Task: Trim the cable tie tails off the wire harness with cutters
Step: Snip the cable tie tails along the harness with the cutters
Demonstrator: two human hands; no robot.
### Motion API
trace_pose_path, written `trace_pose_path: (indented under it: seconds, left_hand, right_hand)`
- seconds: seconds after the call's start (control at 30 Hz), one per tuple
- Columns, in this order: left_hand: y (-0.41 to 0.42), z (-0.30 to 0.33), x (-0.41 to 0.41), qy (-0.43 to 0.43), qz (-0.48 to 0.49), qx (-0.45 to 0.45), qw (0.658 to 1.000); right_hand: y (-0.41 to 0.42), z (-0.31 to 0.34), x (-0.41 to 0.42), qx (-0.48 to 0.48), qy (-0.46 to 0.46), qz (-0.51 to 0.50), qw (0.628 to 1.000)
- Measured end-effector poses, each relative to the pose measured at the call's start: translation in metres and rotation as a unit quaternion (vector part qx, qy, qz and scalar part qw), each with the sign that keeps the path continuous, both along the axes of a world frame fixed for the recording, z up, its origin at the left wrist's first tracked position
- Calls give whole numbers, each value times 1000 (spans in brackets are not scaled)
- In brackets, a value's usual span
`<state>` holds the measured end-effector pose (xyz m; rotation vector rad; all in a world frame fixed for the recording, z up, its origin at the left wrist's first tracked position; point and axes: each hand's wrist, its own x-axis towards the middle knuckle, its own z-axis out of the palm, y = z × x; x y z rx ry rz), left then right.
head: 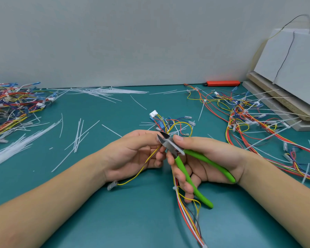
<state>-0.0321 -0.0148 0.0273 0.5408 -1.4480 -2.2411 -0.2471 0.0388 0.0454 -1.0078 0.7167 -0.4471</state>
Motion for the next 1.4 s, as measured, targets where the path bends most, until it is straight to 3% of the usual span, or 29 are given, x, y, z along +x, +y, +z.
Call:
trace_pose_path:
  seconds: [0.63,1.4]
  left_hand:
    - [-3,-4,2,14,26,45,999]
    - [-3,-4,1,9,0,2,1000]
  right_hand:
    - [1,2,6,-36,11,-25,999]
    - [-3,-3,0,-7,-8,-12,1000]
